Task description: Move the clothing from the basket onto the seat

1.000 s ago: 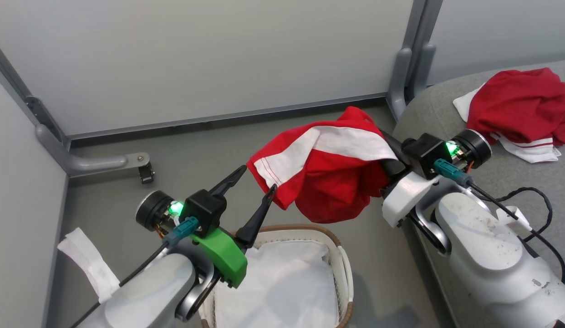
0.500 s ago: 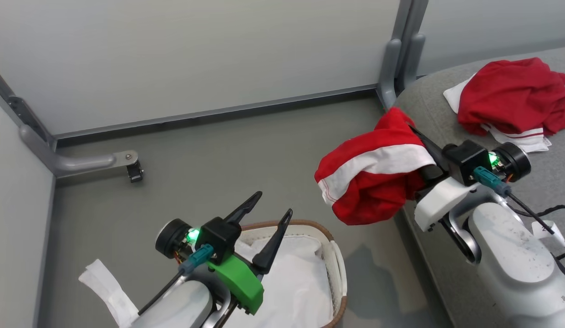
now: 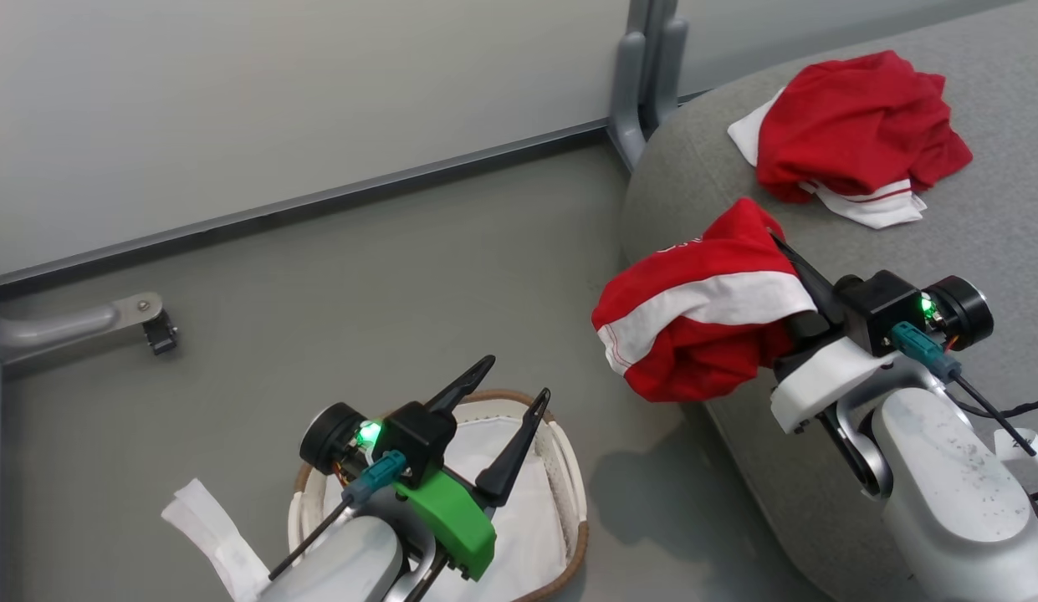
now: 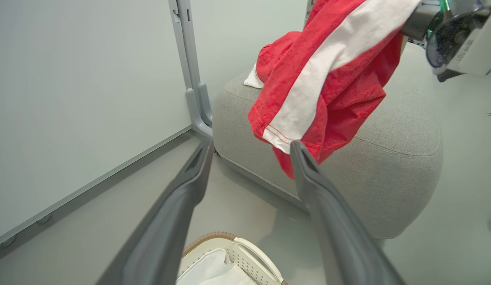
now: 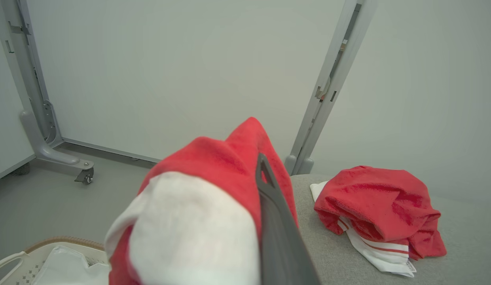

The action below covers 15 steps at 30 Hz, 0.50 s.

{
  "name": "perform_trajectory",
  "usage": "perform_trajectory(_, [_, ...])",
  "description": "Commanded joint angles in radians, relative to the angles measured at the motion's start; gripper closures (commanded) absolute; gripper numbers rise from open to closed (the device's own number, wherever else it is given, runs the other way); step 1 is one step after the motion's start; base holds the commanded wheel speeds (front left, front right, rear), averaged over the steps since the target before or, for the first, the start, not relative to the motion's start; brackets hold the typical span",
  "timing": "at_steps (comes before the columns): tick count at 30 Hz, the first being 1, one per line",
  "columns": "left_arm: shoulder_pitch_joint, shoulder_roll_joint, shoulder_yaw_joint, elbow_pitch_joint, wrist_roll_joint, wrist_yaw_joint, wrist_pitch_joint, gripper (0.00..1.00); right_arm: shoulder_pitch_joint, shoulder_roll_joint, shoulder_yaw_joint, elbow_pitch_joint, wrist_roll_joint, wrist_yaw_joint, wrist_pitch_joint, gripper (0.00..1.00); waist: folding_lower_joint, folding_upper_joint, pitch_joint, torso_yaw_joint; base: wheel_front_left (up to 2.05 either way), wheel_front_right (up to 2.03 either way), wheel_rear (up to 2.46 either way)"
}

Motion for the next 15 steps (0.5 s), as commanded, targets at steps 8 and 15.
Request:
perform_trajectory(8, [-0.022, -0.019, 0.023, 0.011, 0.038, -0.021, 0.000, 0.00, 0.021, 0.015, -0.031, -0.018, -0.014, -0.001, 0.000, 1.00, 0.0000, -0.0001, 0.072, -0.157, 0.00, 0.00, 0.00])
perform_trajectory(15, [-0.028, -0.028, 0.037, 0.020, 0.060, -0.030, 0.000, 0.00, 0.025, 0.023, -0.048, -0.023, -0.021, -0.001, -0.001, 1.00, 0.0000, -0.0001, 0.092, -0.191, 0.00, 0.00, 0.00])
